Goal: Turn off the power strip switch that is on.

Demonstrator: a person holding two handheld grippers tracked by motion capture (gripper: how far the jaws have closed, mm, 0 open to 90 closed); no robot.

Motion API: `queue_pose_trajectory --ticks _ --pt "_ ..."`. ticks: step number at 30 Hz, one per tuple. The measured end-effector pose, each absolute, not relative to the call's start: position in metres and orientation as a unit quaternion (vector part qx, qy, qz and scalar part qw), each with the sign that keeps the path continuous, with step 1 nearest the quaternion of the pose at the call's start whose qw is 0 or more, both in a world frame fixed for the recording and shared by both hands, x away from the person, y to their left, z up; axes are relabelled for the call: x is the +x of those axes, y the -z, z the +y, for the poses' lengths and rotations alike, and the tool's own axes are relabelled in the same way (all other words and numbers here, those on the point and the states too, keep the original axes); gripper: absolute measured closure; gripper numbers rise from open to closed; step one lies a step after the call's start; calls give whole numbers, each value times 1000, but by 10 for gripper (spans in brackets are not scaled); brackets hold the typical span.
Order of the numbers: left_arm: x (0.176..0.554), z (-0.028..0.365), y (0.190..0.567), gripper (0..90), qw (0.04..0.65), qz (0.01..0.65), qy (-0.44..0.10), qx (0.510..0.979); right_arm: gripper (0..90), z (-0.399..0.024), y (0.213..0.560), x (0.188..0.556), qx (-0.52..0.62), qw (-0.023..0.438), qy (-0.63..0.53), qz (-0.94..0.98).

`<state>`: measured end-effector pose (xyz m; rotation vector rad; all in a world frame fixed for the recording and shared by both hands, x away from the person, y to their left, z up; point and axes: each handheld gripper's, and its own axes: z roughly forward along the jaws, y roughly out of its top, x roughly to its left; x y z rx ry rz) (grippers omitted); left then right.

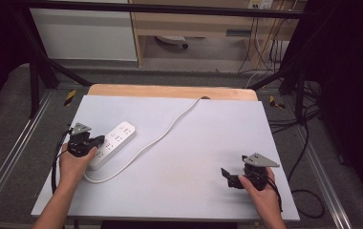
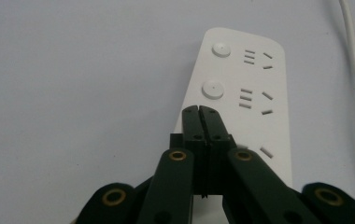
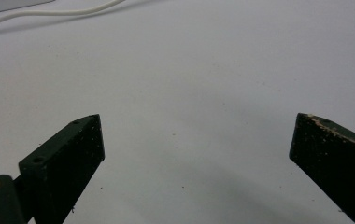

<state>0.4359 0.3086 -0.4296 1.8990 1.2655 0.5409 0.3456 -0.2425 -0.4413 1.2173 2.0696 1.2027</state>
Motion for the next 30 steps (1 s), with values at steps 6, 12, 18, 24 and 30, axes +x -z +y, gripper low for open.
queue_pose_trajectory --ticks 6,12,18,24,30 --pt "436 309 431 900 388 497 -211 747 37 -242 441 345 443 226 -437 750" --pt "436 308 430 900 384 493 -215 750 36 -243 441 345 442 226 -436 750" --pt "435 307 431 900 379 490 -223 753 36 -242 441 346 442 226 -435 751" --pt "435 307 431 900 382 493 -217 751 36 -242 441 345 443 225 -435 751" --pt "435 307 430 900 379 492 -219 753 36 -243 441 345 444 225 -435 751"
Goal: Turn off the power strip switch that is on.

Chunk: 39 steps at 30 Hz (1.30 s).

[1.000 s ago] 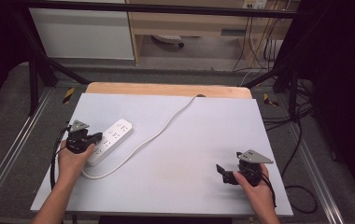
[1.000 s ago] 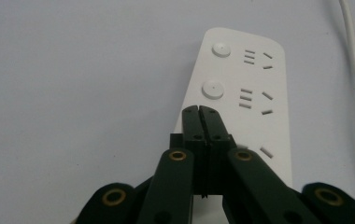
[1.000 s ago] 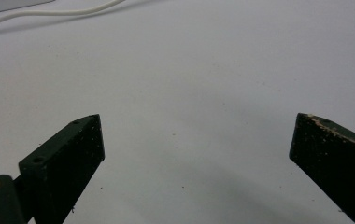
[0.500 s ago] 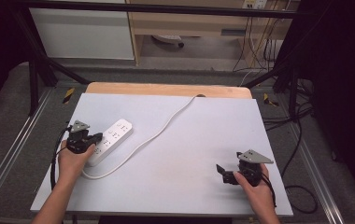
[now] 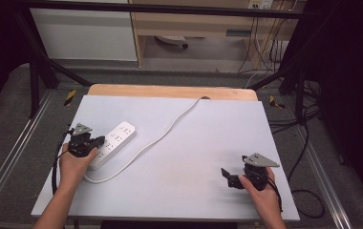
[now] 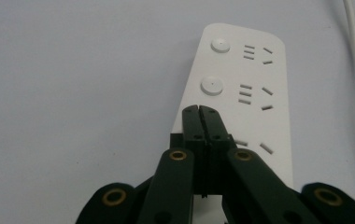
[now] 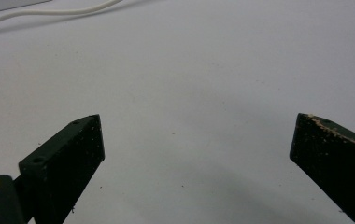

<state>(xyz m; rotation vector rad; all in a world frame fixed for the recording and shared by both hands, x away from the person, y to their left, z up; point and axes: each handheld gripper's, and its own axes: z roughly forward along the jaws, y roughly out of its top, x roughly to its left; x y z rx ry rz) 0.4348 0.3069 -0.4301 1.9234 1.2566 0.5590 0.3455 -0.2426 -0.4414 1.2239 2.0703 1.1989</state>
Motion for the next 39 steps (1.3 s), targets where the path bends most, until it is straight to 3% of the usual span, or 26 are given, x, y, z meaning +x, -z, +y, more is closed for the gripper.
queue_pose_trajectory --ticks 39 --pt "437 306 428 900 371 497 -212 755 35 -244 440 344 443 226 -437 750"
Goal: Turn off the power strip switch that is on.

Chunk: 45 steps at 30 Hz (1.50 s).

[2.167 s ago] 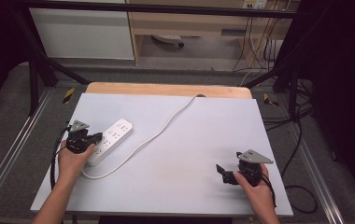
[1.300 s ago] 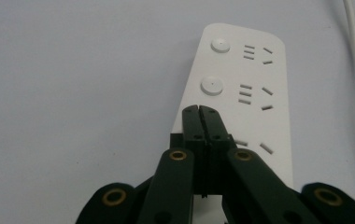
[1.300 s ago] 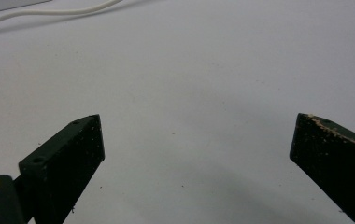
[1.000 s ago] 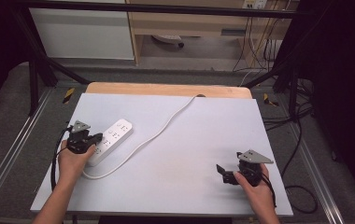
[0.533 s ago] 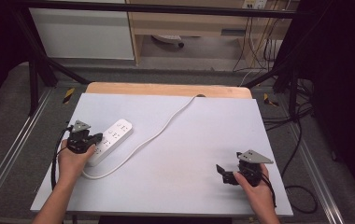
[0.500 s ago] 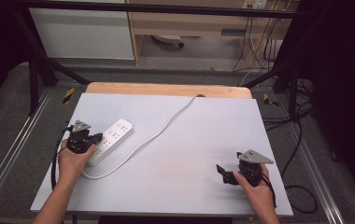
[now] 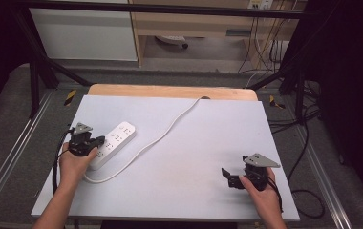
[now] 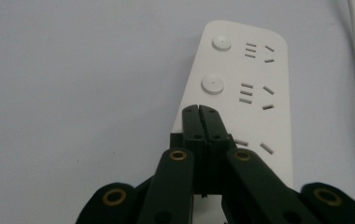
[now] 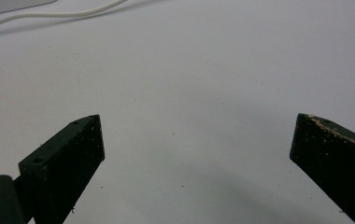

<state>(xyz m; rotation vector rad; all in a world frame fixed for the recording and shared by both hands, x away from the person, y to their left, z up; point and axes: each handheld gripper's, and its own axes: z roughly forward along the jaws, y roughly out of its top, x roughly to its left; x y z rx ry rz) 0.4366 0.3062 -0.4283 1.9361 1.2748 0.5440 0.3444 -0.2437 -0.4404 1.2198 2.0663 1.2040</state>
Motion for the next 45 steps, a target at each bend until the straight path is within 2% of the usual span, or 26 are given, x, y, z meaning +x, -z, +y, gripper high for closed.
queue_pose_trajectory --ticks 45 --pt "435 306 427 900 376 497 -219 751 35 -243 442 345 443 225 -434 752"
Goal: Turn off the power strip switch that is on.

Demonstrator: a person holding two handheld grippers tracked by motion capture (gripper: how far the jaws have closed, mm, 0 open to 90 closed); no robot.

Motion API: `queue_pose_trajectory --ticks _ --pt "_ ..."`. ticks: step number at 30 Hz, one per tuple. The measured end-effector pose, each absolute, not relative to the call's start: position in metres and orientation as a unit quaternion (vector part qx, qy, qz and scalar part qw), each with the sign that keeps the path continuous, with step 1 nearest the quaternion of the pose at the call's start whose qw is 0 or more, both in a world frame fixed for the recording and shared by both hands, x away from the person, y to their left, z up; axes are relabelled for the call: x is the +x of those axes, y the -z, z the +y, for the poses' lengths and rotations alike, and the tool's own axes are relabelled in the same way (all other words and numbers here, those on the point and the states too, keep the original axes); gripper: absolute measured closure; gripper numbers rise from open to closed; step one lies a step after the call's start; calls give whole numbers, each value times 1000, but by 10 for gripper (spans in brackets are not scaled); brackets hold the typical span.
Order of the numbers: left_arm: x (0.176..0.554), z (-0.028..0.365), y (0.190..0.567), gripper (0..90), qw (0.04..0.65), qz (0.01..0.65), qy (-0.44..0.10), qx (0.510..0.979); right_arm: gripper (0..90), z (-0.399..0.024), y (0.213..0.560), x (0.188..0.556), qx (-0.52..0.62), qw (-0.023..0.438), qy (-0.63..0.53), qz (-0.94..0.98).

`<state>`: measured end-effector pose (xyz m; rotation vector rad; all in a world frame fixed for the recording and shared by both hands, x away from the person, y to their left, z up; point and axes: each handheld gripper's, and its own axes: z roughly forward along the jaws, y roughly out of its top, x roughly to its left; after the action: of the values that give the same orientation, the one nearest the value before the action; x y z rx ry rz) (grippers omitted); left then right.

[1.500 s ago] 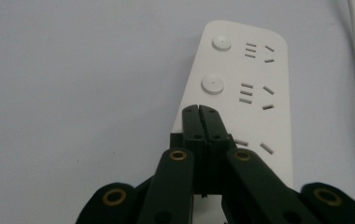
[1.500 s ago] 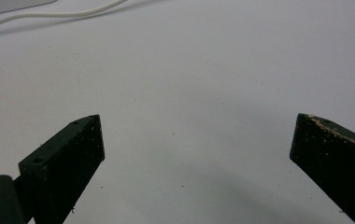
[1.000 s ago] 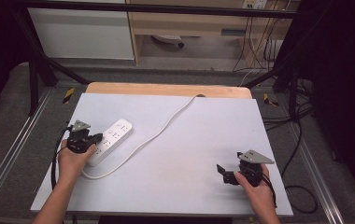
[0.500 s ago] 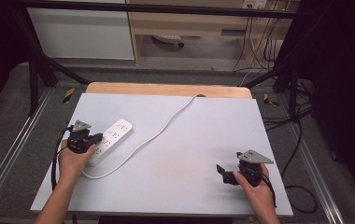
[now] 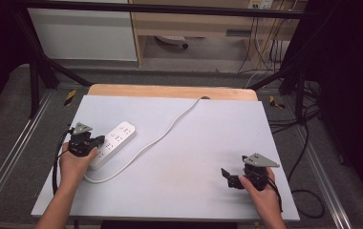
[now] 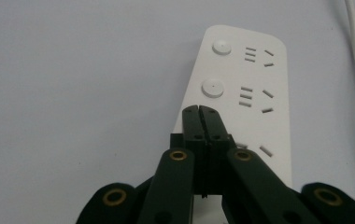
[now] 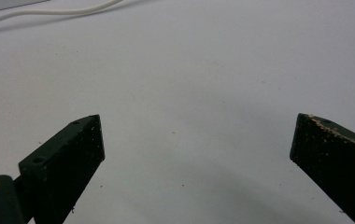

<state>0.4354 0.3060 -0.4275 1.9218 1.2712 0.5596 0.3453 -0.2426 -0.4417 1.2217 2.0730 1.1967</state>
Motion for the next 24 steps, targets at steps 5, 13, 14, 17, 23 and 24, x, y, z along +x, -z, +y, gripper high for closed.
queue_pose_trajectory --ticks 5,13,14,17,23,24 --pt "435 307 428 900 378 497 -218 750 35 -242 442 345 442 226 -433 752" --pt "435 307 428 900 384 498 -219 746 35 -242 442 345 443 225 -433 752" --pt "435 307 428 900 384 498 -220 746 35 -242 442 346 443 225 -433 752" --pt "435 307 429 900 387 498 -220 744 35 -243 442 346 443 225 -434 752" --pt "435 306 429 900 389 497 -221 743 35 -243 442 346 443 225 -434 752" --pt "435 306 429 900 390 498 -221 743 35 -243 442 346 443 225 -434 752"
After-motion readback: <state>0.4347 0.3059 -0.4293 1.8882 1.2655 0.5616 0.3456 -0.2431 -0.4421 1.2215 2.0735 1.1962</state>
